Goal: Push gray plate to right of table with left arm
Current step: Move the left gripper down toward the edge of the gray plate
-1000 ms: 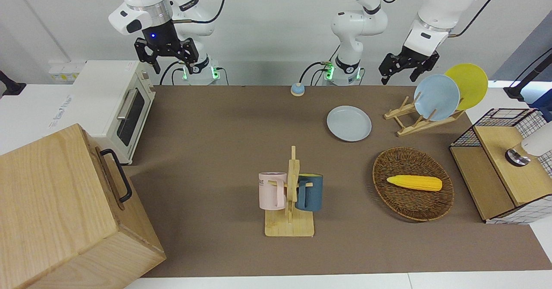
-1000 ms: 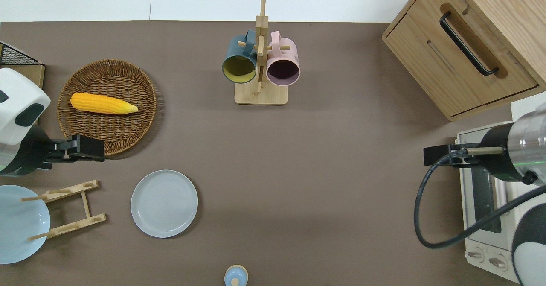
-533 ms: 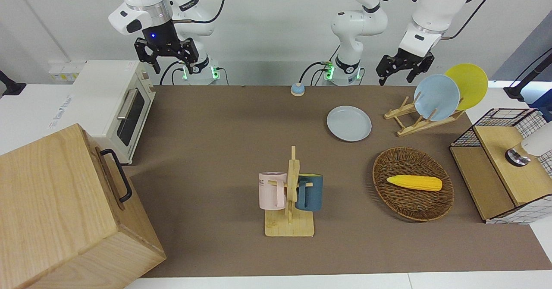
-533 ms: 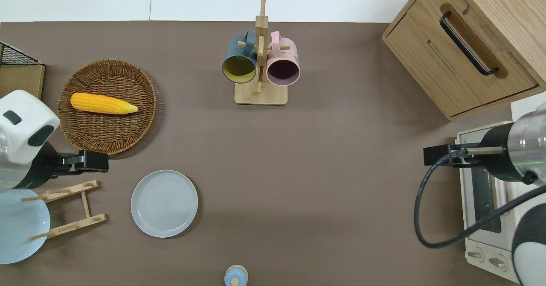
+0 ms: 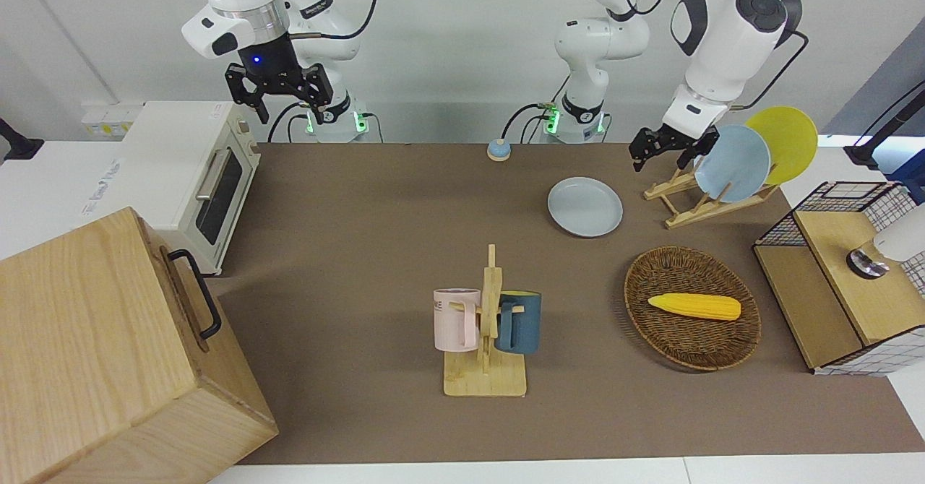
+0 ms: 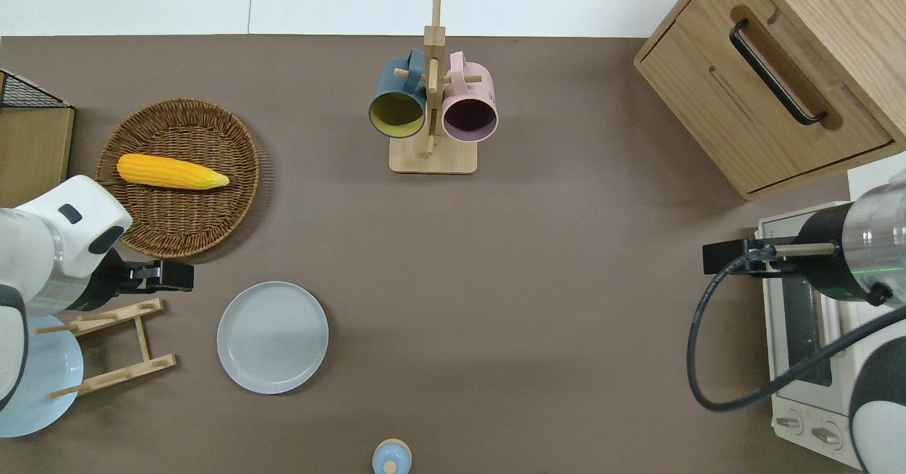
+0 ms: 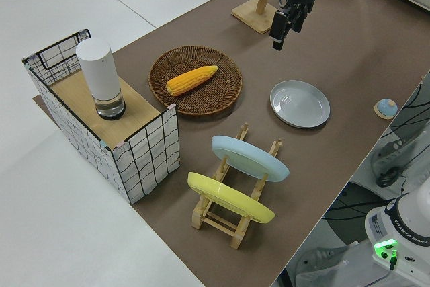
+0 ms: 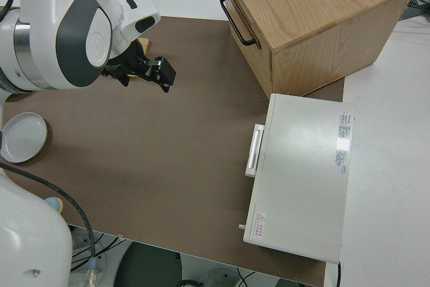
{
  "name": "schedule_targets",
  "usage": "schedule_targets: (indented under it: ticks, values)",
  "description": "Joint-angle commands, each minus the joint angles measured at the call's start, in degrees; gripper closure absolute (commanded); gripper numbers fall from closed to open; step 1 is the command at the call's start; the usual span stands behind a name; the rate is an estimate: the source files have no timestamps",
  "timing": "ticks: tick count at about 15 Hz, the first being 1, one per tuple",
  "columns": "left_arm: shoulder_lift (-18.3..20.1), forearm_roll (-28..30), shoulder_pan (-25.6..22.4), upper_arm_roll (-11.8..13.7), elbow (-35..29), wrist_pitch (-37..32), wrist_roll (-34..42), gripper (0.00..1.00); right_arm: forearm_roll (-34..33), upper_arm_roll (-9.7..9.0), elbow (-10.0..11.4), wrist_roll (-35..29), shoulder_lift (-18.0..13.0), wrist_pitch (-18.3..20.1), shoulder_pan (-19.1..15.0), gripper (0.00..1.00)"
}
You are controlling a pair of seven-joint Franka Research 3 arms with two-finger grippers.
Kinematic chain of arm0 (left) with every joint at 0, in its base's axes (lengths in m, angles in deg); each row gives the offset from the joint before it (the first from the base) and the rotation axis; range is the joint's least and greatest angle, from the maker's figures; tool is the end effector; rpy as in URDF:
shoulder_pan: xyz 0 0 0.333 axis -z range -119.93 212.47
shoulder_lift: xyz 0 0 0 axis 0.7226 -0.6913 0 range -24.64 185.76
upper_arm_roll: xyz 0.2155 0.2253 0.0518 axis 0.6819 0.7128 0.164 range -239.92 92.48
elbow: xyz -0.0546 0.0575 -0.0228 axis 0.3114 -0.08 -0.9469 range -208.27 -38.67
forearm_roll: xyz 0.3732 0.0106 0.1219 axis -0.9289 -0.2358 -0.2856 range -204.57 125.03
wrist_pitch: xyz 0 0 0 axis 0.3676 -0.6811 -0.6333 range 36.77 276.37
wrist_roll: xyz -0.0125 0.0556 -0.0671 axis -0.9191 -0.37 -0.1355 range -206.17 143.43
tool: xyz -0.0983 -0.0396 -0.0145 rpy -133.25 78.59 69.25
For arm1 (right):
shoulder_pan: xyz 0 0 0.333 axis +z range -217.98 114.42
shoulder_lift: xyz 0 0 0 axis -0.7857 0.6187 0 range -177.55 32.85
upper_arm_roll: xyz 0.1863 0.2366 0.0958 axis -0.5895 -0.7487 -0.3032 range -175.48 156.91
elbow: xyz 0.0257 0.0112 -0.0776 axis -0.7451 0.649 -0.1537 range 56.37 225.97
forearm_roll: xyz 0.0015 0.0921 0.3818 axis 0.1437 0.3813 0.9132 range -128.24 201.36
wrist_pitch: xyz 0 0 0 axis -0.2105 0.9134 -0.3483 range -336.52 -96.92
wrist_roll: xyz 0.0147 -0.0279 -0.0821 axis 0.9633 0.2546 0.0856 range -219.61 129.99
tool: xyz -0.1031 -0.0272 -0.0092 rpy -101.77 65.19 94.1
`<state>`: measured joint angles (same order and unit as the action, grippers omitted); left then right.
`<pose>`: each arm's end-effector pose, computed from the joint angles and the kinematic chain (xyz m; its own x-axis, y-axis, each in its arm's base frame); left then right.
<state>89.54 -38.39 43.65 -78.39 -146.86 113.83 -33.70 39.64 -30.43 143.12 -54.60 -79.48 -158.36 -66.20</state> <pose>0.5048 -0.0220 0.5195 0.9978 0.0119 -0.0645 0.0125 -0.9999 0.0079 0.5061 0.0789 0.6527 0.9986 -0.0529 -0.0042 -0.0529 -0.9986 -0.0082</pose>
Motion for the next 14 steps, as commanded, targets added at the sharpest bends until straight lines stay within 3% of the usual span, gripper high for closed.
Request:
schedule_targets:
  ticks: [1,10,14]
  values:
    - [2.61,0.02,-1.86,-0.25,-7.62,4.96,4.00,0.02,1.23,-0.83,1.56,-0.59,-1.57,-0.01,-1.40,0.005]
    - [4.29,3.97,-3.45,0.10,-18.52,9.00,2.95,0.03,1.23,-0.83,1.56,-0.67,-1.57,-0.01,-1.40,0.005]
    - [4.73,4.95,-3.80,0.46,-24.58,15.32,2.95,0.03,1.23,-0.83,1.56,-0.67,-1.57,-0.01,-1.40,0.005]
